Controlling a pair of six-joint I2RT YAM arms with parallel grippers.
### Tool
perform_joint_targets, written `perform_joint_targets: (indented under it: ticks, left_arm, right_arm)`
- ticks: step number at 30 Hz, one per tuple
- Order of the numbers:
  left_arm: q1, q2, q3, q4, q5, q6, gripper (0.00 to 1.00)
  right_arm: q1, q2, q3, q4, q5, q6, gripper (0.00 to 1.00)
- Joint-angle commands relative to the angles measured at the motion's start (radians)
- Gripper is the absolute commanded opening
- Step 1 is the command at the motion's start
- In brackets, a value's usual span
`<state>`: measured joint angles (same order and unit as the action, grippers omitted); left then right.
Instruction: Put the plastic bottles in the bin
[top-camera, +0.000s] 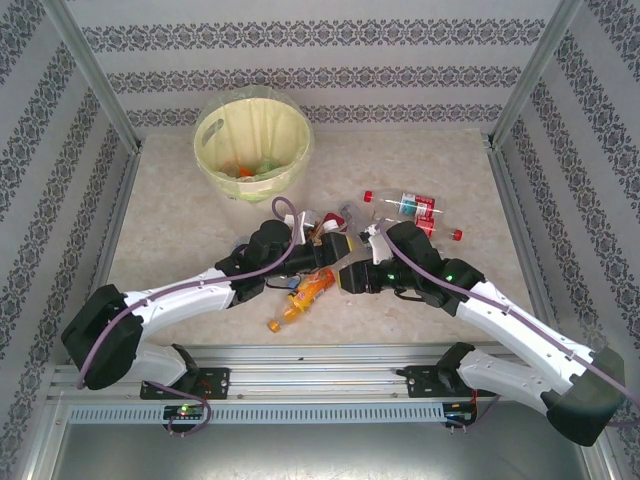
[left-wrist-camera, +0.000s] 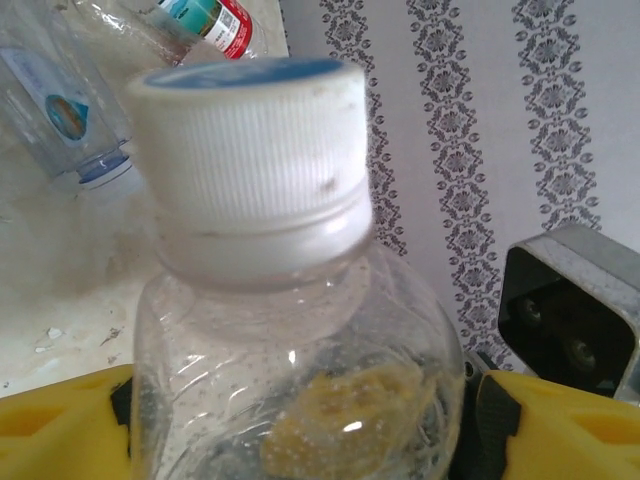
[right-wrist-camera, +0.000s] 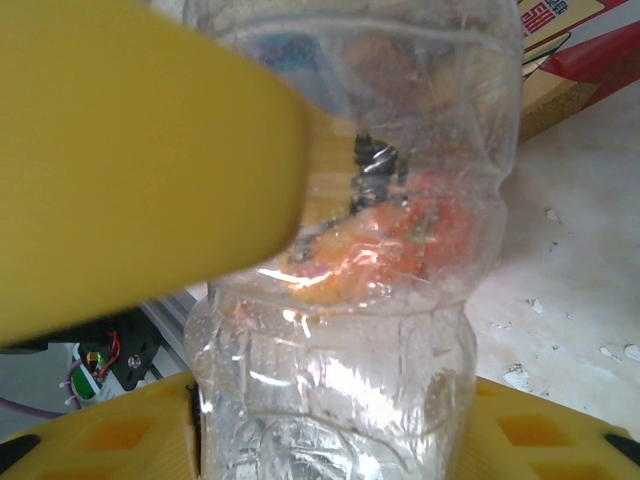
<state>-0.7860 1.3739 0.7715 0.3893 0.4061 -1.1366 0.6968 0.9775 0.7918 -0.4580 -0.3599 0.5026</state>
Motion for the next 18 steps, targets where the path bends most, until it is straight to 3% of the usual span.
perform_joint_targets:
  ticks: [1,6,9,13,18]
  left_arm:
    - [-0.013,0.008,0.037,0.039,0.001,-0.019,0.75]
    - [-0.013,-0.009,0.031,0.054,-0.013,-0.021,0.61]
    - [-0.013,-0.033,0.043,0.025,-0.012,-0.004,0.56]
    - [-0.012,-0.071,0.118,-0.138,-0.011,0.067,0.56]
    - [0.010,-0.126,0.258,-0.394,-0.022,0.206,0.56]
  right_arm:
    - [0.011,-0.009,-0.009,0.022,-0.001,-0.003,0.54]
    - [0.014,-0.011,-0.008,0.019,0.014,-0.003,0.55]
    - [0.015,-0.018,-0.001,0.018,0.016,-0.002,0.64]
    - [0.016,-0.052,0.016,0.006,0.037,-0.002,0.80]
    - [0.018,-0.145,0.052,-0.006,0.039,0.014,0.91]
